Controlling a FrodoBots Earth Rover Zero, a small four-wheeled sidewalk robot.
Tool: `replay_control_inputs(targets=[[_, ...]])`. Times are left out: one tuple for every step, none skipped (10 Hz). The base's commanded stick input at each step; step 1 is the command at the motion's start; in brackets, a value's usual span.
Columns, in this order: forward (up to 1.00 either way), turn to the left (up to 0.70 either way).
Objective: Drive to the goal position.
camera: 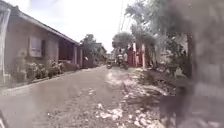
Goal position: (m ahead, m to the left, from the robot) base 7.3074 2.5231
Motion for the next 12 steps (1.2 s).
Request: replay_control_inputs(targets=[[0.70, 0.00], [0.70, 0.00], [0.70, 0.00], [0.70, 0.00], [0.70, 0.00], [0.70, 0.00], [0.70, 0.00], [0.70, 0.00], [0.70, 0.00], [0.70, 0.00], [0.70, 0.00], [0.70, 0.00]])
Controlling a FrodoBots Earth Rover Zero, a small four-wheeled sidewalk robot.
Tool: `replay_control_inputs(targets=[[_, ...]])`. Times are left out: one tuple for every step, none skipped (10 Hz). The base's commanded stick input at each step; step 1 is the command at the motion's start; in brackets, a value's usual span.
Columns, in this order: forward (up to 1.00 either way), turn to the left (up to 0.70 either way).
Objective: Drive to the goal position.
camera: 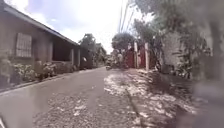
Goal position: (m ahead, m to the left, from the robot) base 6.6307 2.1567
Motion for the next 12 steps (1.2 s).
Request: replay_control_inputs(targets=[[0.70, 0.00], [0.70, 0.00], [0.70, 0.00], [0.70, 0.00], [0.70, 0.00], [0.70, 0.00], [0.70, 0.00], [0.70, 0.00], [0.70, 0.00], [0.70, 0.00], [0.70, 0.00], [0.70, 0.00]])
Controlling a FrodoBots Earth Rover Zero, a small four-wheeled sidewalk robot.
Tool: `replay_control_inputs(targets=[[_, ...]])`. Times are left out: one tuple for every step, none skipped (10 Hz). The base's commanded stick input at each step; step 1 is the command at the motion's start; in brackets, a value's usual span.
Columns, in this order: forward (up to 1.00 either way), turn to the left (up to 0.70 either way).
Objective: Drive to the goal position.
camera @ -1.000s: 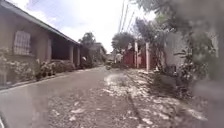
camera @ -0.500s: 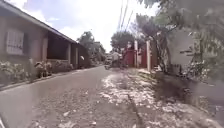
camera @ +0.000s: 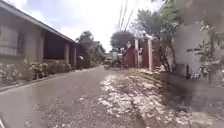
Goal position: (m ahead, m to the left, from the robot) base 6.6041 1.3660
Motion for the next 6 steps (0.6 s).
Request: replay_control_inputs(targets=[[0.70, 0.00], [0.70, 0.00], [0.70, 0.00], [0.70, 0.00], [0.70, 0.00], [0.70, 0.00]])
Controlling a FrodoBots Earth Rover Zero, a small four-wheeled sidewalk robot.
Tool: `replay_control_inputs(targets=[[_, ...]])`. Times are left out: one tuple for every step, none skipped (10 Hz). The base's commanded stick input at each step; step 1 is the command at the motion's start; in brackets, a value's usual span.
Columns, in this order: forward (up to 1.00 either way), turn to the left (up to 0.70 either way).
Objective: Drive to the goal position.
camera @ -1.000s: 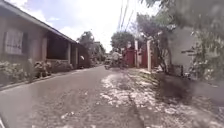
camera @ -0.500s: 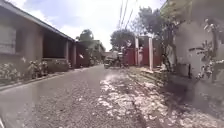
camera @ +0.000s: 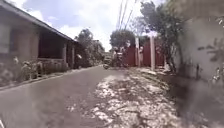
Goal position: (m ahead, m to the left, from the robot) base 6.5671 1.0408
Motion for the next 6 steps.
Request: replay_control_inputs(targets=[[0.70, 0.00], [0.70, 0.00], [0.70, 0.00], [0.70, 0.00], [0.70, 0.00], [0.70, 0.00]])
